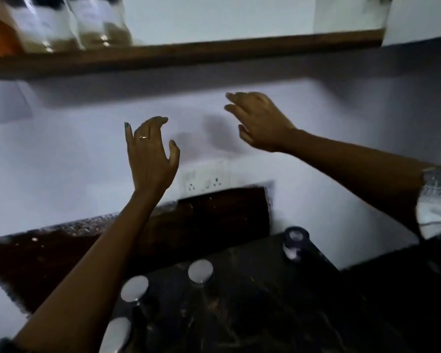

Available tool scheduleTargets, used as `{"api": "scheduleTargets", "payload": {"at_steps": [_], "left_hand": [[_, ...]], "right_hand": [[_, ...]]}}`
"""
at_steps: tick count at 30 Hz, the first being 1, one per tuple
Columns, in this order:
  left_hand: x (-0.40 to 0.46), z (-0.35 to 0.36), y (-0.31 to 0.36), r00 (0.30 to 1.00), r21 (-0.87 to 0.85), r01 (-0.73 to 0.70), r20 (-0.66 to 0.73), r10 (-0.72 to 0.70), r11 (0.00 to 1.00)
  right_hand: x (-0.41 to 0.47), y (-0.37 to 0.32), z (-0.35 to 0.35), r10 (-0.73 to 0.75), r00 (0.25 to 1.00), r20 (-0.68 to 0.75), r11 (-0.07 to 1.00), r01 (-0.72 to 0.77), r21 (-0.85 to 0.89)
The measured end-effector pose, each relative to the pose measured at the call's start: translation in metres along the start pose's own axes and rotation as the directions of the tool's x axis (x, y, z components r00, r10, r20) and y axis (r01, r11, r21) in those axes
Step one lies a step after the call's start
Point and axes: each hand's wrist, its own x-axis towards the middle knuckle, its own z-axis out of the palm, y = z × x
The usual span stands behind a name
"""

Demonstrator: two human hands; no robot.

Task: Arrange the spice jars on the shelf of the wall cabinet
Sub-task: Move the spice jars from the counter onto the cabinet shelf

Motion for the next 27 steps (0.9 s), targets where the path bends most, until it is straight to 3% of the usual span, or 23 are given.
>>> {"api": "scheduleTargets", "payload": {"at_steps": [8,15,24,27], "left_hand": [[-0.065,0.069,0.075,0.967,-0.197,0.007,0.249,0.043,0.980],[-0.130,0.134,0.136,0.869,-0.284,0.045,0.484,0.103,0.958],[-0.225,0.227,0.186,0.547,-0.263,0.094,0.820,0.171,0.960],[-0.256,0.253,0.195,0.392,-0.242,0.056,0.898,0.201,0.969]], "right_hand": [[-0.100,0.049,0.036,0.119,0.975,0.187,0.991,-0.107,-0.076],[-0.171,0.066,0.092,0.162,0.933,0.320,0.985,-0.172,0.003],[-0.250,0.038,0.211,0.124,0.826,0.550,0.926,-0.296,0.235],[-0.272,0.029,0.248,0.078,0.774,0.628,0.892,-0.335,0.302]]}}
